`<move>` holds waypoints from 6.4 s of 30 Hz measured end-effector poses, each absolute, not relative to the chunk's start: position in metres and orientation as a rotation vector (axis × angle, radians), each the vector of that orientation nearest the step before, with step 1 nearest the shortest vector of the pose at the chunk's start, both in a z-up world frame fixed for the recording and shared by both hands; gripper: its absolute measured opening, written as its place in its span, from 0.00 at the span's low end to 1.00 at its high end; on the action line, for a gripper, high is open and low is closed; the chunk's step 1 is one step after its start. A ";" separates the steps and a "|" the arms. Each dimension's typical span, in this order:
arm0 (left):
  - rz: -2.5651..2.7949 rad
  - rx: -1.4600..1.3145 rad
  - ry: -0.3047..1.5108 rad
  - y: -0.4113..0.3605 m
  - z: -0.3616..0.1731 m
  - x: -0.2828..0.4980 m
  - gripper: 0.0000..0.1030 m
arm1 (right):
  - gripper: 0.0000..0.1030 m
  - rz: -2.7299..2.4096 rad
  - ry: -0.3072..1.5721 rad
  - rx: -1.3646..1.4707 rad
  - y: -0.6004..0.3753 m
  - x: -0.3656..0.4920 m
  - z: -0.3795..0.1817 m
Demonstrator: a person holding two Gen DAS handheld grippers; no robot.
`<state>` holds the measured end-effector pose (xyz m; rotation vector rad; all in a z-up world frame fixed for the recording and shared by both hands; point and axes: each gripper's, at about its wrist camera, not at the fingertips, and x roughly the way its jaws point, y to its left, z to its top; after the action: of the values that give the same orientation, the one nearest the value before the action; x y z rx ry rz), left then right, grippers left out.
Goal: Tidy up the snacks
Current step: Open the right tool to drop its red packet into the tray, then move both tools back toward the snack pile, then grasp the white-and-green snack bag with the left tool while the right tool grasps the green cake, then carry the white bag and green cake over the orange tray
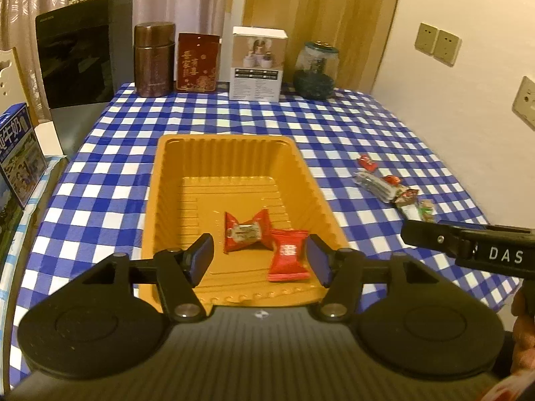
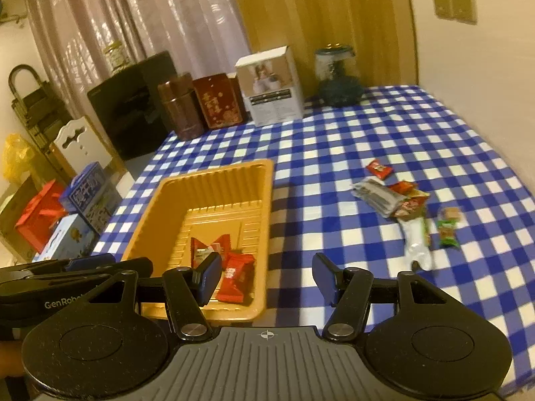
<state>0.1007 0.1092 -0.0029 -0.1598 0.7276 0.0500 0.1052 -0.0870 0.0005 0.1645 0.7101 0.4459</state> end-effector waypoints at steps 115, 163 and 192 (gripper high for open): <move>-0.267 -0.132 0.835 -0.105 -0.114 0.281 0.27 | 0.58 0.101 0.752 0.197 -0.271 0.204 -0.087; -0.250 -0.030 0.856 -0.064 -0.087 0.195 0.25 | 0.01 0.220 0.808 0.102 -0.225 0.177 -0.078; -0.259 -0.096 0.835 -0.050 -0.080 0.181 0.25 | 0.26 0.294 0.780 -0.124 -0.226 0.199 -0.118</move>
<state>0.1815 -0.0499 -0.0799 -0.0962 0.8350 -0.2588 0.1987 -0.2263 -0.1178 -0.1237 0.7796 0.2944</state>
